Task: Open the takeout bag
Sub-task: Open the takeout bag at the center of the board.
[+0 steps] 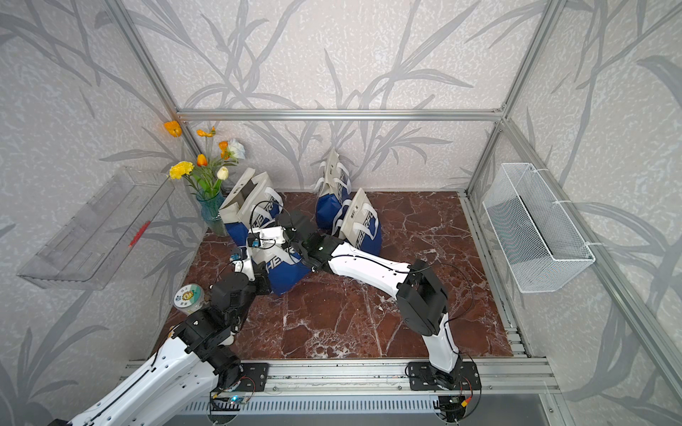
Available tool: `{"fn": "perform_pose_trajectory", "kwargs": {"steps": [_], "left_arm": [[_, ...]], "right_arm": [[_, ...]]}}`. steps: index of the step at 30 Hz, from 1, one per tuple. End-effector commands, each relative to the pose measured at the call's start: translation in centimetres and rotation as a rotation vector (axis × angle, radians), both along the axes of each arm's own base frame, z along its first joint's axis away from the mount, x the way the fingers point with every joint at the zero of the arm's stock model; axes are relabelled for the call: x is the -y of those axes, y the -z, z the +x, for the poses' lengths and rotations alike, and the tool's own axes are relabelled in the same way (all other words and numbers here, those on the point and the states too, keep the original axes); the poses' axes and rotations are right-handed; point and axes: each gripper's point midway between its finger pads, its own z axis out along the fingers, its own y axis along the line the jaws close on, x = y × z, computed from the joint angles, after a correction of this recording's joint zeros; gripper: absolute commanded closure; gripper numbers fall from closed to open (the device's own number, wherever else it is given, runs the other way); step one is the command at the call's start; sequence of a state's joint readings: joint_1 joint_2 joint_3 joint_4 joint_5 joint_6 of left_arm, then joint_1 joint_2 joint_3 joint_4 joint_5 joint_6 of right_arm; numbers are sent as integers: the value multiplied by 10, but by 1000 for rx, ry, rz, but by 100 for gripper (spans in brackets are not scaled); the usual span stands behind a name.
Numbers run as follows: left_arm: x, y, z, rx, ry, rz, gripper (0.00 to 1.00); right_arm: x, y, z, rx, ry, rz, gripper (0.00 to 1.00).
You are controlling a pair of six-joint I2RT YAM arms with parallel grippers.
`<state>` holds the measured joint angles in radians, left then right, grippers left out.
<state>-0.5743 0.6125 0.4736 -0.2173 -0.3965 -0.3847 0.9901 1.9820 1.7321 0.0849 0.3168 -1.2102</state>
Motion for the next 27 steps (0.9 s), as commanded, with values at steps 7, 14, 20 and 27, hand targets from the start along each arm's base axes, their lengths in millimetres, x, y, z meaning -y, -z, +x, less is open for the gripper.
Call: {"fn": "perform_pose_trajectory", "kwargs": {"steps": [7, 14, 20, 27], "left_arm": [[-8, 29, -13, -128, 3, 94, 100], [0, 15, -12, -63, 38, 34, 100], [6, 7, -9, -39, 64, 13, 100], [9, 5, -7, -39, 72, 13, 100]], "right_arm": [[34, -80, 9, -86, 101, 198, 100], [41, -60, -18, -377, 48, 381, 79], [42, -13, -30, -489, 37, 431, 57], [35, 15, -27, -527, 43, 435, 55]]}}
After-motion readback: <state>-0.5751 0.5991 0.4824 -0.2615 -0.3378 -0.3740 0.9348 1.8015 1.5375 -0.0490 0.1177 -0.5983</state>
